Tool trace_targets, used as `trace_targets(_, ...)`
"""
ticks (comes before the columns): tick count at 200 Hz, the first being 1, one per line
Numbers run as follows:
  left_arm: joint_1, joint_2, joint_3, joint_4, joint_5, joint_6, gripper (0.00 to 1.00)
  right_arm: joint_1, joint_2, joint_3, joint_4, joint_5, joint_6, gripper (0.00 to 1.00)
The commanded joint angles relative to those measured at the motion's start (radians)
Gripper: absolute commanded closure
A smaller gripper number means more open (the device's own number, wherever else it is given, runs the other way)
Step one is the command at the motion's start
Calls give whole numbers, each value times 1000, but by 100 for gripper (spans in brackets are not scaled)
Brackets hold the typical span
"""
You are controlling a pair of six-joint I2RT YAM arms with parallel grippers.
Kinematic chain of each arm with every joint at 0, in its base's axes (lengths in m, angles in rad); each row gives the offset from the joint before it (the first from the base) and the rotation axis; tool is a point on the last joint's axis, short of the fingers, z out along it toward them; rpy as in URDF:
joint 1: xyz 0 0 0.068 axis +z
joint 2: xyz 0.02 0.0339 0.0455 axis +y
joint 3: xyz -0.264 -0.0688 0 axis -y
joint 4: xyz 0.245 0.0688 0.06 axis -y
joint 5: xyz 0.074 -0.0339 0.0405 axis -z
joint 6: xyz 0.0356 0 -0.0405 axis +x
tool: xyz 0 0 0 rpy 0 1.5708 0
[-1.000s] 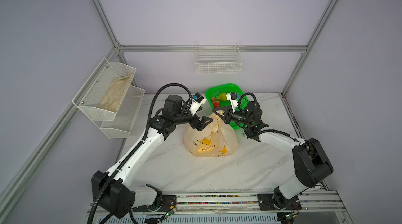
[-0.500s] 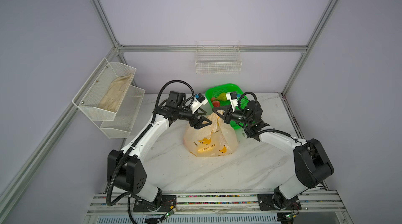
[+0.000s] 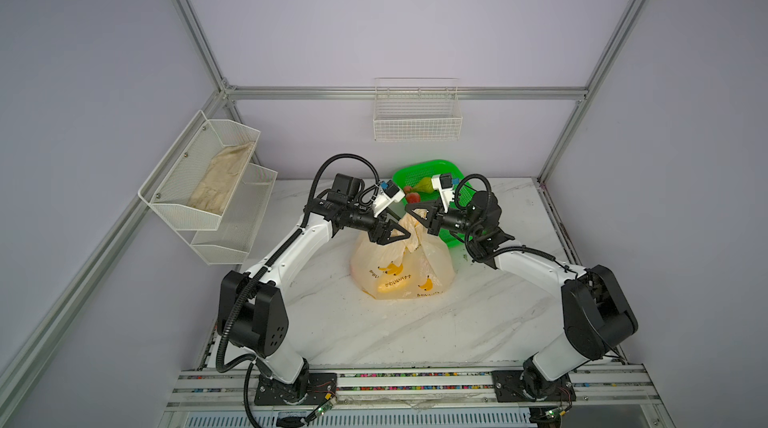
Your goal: Place the fake fruits into the plastic bag and tie a complex knot
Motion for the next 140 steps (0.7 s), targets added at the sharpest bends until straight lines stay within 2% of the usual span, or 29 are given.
trace_targets(1, -7, 11, 83, 38, 56, -14, 45, 8, -27, 29, 35, 0, 6, 100)
trace_targets(39, -7, 0, 54, 50, 16, 7, 56, 9, -29, 18, 39, 11, 7, 100)
trace_targets(109, -4, -26, 35, 69, -22, 35, 100, 9, -47, 13, -19, 27, -50, 100)
trace_targets(130, -4, -39, 19, 77, -38, 57, 100, 8, -53, 10, -58, 16, -91, 100)
trace_targets(140, -4, -47, 11, 77, -43, 82, 100, 8, -56, 11, -84, 4, -119, 91)
